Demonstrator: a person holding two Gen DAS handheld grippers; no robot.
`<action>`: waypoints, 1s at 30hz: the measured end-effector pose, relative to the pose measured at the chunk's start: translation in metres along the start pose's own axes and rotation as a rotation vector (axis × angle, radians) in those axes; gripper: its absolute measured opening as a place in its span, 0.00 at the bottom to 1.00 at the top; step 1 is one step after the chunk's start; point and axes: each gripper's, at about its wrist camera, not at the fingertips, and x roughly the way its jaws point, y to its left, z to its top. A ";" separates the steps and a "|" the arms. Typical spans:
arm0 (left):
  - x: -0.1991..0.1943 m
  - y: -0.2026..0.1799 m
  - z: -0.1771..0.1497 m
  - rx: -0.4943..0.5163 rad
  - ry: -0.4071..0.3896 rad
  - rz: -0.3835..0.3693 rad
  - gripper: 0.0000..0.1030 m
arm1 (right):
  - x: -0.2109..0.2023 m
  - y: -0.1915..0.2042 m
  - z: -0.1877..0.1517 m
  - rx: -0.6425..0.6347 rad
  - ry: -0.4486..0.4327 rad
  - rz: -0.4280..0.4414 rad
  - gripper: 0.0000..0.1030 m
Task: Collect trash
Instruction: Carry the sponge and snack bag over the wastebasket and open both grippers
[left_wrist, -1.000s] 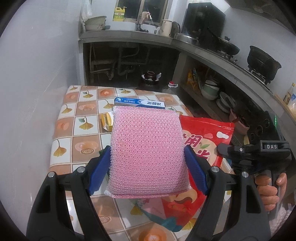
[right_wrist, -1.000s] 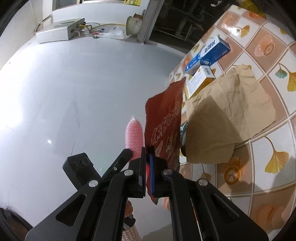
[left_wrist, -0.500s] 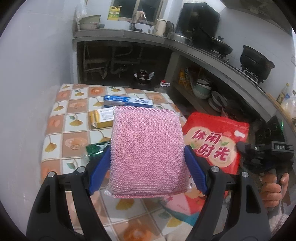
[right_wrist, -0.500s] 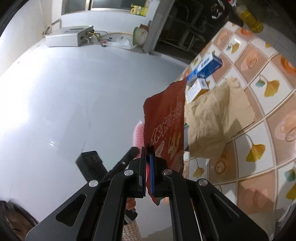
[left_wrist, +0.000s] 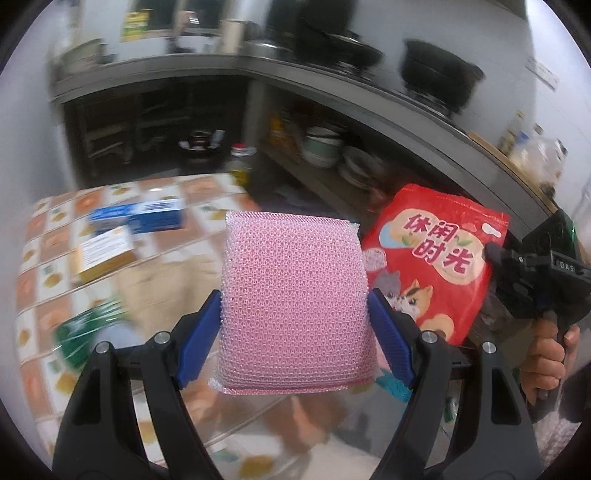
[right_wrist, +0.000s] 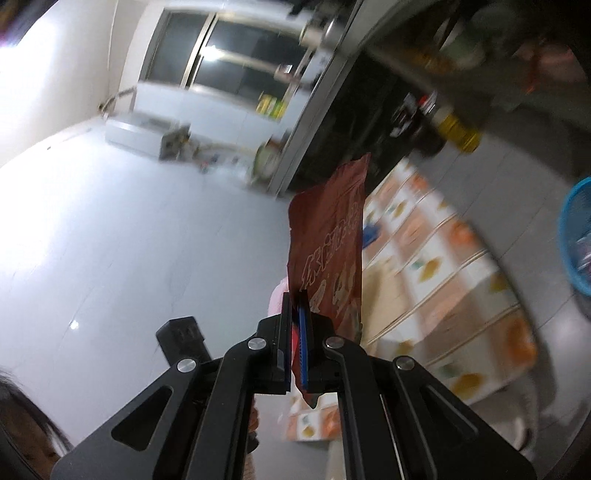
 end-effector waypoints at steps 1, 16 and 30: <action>0.012 -0.012 0.004 0.012 0.015 -0.025 0.72 | -0.012 -0.005 0.003 -0.001 -0.030 -0.024 0.03; 0.237 -0.150 0.017 0.106 0.361 -0.239 0.72 | -0.092 -0.138 0.026 0.063 -0.264 -0.496 0.03; 0.413 -0.181 0.001 0.083 0.589 -0.128 0.73 | -0.059 -0.293 0.059 0.199 -0.213 -0.717 0.03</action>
